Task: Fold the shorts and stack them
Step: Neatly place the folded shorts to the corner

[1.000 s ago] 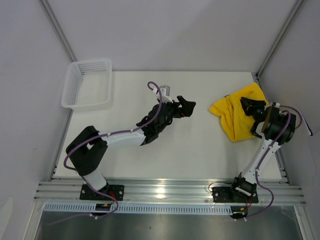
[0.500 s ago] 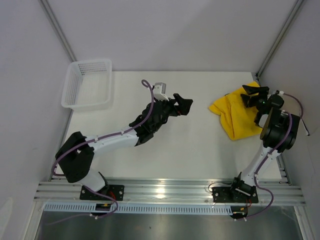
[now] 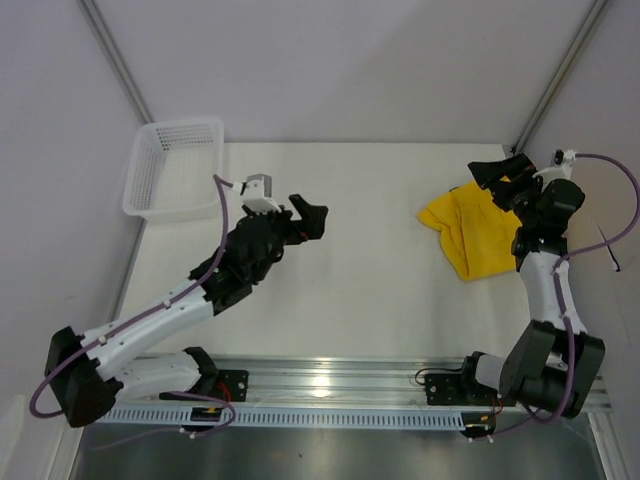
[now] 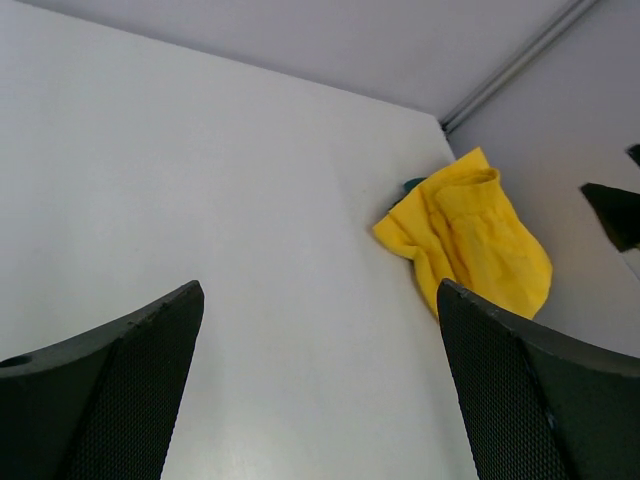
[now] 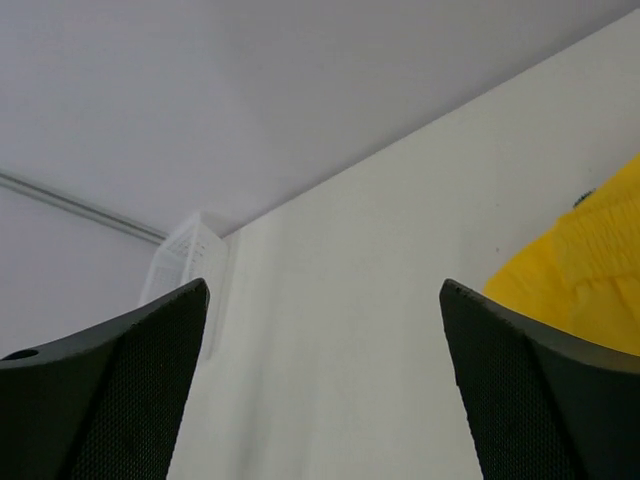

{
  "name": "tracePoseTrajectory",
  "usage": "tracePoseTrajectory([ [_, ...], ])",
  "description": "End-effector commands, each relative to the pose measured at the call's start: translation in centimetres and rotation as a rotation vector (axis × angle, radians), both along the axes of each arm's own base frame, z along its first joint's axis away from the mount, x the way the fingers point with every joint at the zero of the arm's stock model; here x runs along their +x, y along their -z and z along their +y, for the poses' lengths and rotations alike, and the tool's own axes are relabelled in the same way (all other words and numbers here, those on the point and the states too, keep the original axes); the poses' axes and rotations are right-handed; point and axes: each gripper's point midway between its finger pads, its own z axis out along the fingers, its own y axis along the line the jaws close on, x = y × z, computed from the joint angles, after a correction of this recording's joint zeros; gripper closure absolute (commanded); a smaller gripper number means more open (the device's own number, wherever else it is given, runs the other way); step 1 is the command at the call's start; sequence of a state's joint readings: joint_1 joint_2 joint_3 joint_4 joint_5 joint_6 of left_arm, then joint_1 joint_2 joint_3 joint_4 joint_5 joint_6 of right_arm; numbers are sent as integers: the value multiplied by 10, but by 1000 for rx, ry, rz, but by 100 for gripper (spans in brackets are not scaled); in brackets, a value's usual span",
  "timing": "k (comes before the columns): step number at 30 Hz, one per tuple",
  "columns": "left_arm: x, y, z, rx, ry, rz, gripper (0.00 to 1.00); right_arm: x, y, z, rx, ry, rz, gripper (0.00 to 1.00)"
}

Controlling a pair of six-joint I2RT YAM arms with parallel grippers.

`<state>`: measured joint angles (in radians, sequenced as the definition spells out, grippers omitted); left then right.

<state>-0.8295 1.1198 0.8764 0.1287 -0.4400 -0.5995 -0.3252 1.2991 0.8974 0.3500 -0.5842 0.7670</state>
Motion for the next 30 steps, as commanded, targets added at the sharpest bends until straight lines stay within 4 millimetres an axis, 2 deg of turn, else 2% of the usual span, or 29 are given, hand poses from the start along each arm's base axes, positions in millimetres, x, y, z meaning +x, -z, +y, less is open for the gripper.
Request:
tracePoseTrajectory([
  [1, -18, 22, 44, 61, -75, 68, 1, -39, 6, 15, -205, 15, 31, 0],
  [2, -23, 28, 51, 72, -80, 79, 1, -46, 3, 21, -238, 14, 25, 1],
  [3, -31, 29, 62, 78, -88, 83, 1, -57, 11, 36, -262, -17, 49, 1],
  [4, -35, 31, 69, 86, -98, 83, 1, -71, -3, 42, -320, -16, -5, 1],
  [5, -39, 35, 76, 116, -103, 92, 1, -78, 1, 44, -338, -8, 8, 1],
  [6, -46, 31, 84, 111, -108, 79, 1, -88, 12, 53, -355, -36, 29, 0],
  [7, -48, 33, 92, 126, -126, 80, 1, -99, 7, 56, -388, -40, -2, 0],
  [8, -52, 39, 100, 158, -136, 94, 1, -104, 11, 57, -400, -43, 2, 1],
  [9, -56, 49, 104, 172, -141, 109, 1, -110, 25, 60, -405, -55, 30, 1],
  [11, -64, 53, 110, 176, -126, 107, 1, -123, 29, 61, -409, -48, 13, 1],
  [13, -70, 70, 117, 203, -124, 121, 1, -135, 41, 61, -387, -30, 11, 1],
  [15, -74, 80, 123, 234, -133, 132, 1, -141, 49, 52, -375, 41, 11, 1],
  [16, -75, 86, 127, 251, -141, 140, 1, -146, 70, 51, -375, 46, 34, 1],
  [18, -78, 92, 135, 256, -166, 151, 1, -154, 68, 49, -376, 80, -44, 0],
  [19, -81, 105, 136, 268, -163, 166, 1, -158, 87, 50, -381, 72, -29, 1],
  [22, -82, 107, 133, 235, -137, 130, 1, -170, 91, 58, -399, 32, -86, 0],
  [23, -84, 120, 135, 246, -132, 128, 1, -171, 99, 60, -393, 20, -83, 0],
  [24, -85, 121, 136, 250, -132, 121, 1, -173, 99, 64, -389, 3, -94, 0],
  [25, -86, 131, 142, 272, -149, 126, 1, -176, 97, 70, -396, -36, -112, 0],
  [26, -86, 132, 145, 287, -153, 114, 1, -176, 98, 70, -408, -42, -109, 0],
  [28, -88, 140, 150, 292, -167, 113, 1, -173, 115, 65, -423, -29, -48, 1],
  [29, -87, 139, 147, 278, -154, 97, 1, -171, 120, 58, -417, 16, -21, 0],
  [30, -89, 142, 144, 277, -135, 92, 1, -169, 126, 59, -413, 10, -20, 1],
])
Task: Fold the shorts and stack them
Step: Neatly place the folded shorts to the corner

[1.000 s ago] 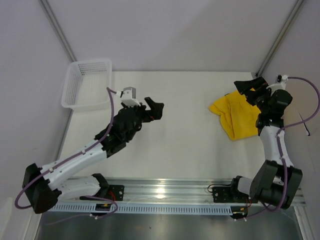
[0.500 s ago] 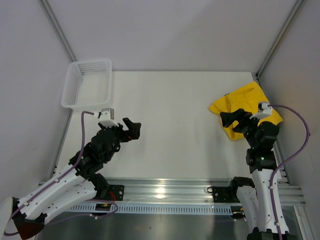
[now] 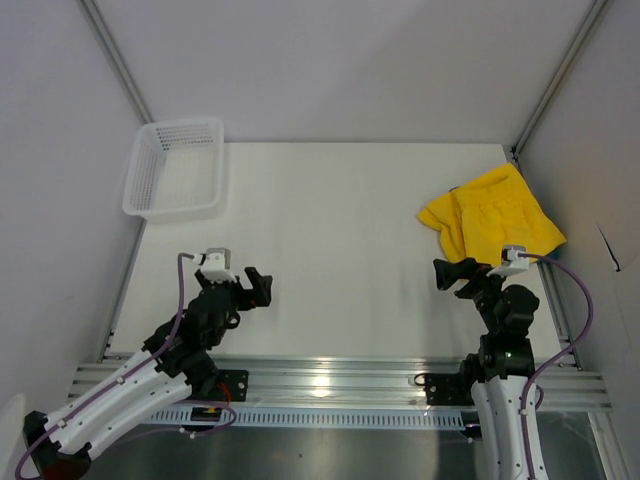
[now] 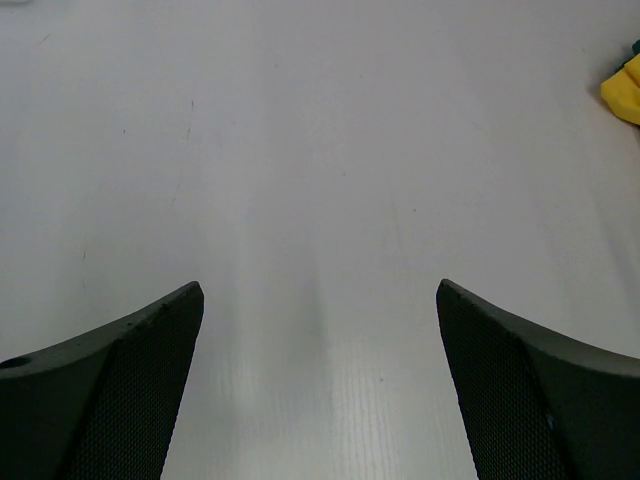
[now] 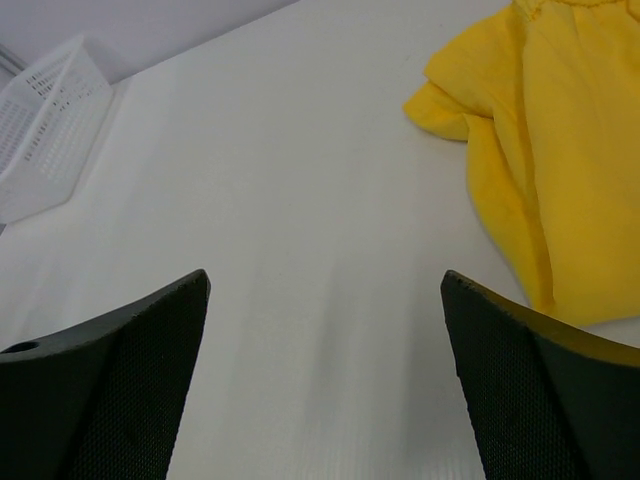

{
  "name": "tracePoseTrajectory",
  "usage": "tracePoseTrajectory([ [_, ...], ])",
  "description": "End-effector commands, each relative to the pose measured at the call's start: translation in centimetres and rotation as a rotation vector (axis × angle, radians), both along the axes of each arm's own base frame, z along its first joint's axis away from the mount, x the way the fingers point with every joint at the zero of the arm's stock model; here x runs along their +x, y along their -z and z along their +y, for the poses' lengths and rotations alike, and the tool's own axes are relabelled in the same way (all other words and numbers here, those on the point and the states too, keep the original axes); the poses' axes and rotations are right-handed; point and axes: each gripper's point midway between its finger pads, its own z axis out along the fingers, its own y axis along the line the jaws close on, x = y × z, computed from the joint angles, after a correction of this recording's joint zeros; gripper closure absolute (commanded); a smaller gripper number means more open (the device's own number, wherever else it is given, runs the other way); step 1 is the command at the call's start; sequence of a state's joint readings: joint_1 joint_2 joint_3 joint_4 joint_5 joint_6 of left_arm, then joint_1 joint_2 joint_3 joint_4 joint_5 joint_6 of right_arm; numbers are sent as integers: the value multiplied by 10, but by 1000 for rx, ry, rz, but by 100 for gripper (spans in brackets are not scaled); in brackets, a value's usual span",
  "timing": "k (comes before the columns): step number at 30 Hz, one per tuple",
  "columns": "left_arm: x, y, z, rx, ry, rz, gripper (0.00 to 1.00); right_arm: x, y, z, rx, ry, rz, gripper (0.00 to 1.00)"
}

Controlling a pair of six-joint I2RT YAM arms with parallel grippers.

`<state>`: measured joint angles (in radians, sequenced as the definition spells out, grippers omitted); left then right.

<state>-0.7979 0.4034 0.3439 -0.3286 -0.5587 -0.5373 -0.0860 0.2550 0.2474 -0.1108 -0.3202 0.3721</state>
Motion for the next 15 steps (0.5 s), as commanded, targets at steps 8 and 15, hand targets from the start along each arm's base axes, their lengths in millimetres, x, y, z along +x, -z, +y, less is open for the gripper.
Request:
tracePoseTrajectory([
  [8, 5, 1, 5, -4, -19, -60, 1, 5, 13, -1, -9, 3, 12, 0],
  [15, 4, 3, 4, -6, -18, -46, 1, 4, 13, -3, -5, 16, 2, 1],
])
